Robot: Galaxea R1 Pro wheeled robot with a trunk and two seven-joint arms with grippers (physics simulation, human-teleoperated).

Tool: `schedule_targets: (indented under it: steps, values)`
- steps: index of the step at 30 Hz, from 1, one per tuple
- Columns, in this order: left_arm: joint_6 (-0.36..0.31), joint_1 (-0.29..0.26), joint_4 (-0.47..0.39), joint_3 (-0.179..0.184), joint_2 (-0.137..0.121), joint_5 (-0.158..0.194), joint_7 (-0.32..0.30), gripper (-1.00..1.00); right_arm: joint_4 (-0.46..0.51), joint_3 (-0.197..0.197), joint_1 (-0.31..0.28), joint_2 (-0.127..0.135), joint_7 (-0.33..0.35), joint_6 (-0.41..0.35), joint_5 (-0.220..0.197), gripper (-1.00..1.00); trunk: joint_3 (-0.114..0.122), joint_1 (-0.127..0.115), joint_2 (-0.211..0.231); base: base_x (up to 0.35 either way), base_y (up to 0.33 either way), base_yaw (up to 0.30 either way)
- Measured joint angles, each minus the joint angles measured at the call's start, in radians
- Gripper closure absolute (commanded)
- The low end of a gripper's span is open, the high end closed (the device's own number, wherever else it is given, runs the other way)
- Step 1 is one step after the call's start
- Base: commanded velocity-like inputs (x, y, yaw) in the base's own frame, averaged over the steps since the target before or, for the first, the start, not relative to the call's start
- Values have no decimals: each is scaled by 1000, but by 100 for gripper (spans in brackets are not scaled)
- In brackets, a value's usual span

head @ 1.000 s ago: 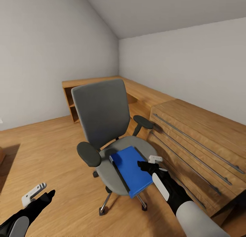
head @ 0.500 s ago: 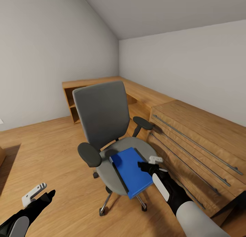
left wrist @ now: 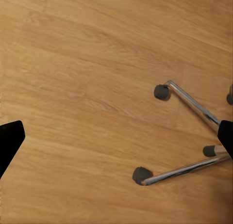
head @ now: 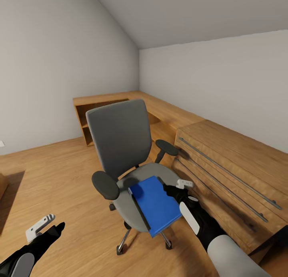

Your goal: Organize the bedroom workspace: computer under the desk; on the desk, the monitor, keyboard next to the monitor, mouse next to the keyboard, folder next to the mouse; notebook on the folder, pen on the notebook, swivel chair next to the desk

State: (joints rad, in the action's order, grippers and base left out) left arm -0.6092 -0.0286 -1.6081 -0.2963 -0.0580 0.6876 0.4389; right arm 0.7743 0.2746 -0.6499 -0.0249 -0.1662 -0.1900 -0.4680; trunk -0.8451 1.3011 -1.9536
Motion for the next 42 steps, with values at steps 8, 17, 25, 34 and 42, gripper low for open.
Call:
schedule_targets:
  steps: [8,17,25,34,42]
  values:
    - [1,0,3,0,0,0,0,-100,73,-1,26,8,-1,0,0,-100,25,-31,56,0,0,0]
    - [2,0,3,-1,0,-1,-1,-100,502,-17,274,63,-3,-10,-137,-100,53,-65,119,0,0,0]
    - [2,0,2,-1,0,0,0,-100,634,-22,348,145,-2,-11,-344,-100,78,-96,175,-37,0,0]
    - [2,0,1,-3,0,0,-1,-100,645,-26,356,154,-3,-9,-403,-100,107,-130,238,-296,0,0]
    - [0,0,1,-3,0,0,-3,-100,637,-35,356,156,-2,-4,-457,-100,129,-157,287,-334,0,0]
